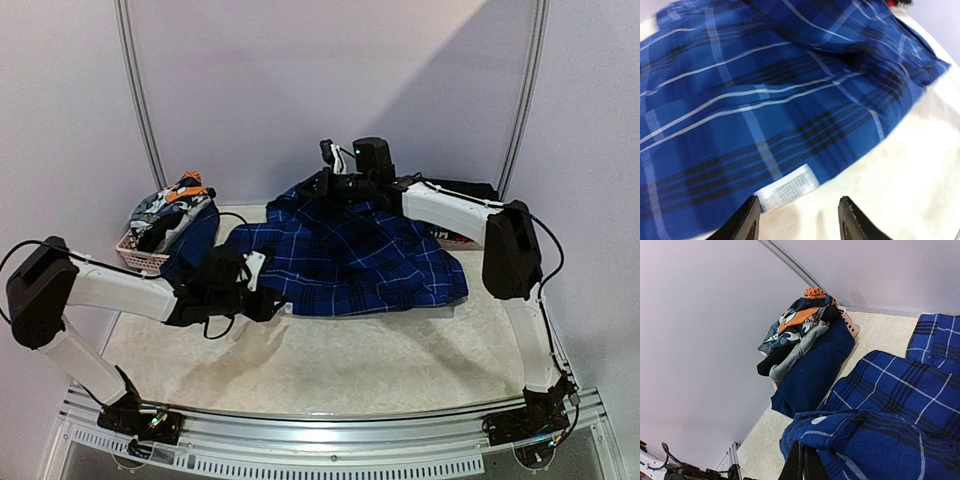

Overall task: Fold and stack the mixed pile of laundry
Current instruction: Fold the flattened shirt at the center of the board.

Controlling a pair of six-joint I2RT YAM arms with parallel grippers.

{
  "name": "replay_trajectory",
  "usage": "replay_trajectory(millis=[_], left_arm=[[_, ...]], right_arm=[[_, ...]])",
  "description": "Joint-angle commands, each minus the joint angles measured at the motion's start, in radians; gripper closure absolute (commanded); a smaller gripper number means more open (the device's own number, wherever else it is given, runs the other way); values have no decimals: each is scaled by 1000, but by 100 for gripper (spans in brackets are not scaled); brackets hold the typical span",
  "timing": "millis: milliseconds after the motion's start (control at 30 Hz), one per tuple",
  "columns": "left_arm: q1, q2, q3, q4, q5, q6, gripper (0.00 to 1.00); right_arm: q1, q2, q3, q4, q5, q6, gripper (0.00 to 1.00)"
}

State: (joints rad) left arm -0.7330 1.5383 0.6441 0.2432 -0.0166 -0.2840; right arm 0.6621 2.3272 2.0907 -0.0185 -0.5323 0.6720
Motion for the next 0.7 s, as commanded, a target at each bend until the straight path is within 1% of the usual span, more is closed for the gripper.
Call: replay_trajectory(millis=[0,100,200,433,533,667], left_arm=[[42,-145,-144,100,-150,-51,40],[79,-234,-217,138,-159,-99,34],[97,-295,-237,138,-120,-121,29],[119,-370,-241,107,-85,-141,28],[136,-388,-244,73,-105,-160,28],[164,-406,-249,43,-133,-208,26]], right_arm=[[23,111,32,206,16,173,100],[29,169,32,284,33,263,100],[51,212,33,323,50,314,100],[114,256,24,338,143,334,100],[133,282,6,366,191,364,100],[154,325,5,391,196,405,99]])
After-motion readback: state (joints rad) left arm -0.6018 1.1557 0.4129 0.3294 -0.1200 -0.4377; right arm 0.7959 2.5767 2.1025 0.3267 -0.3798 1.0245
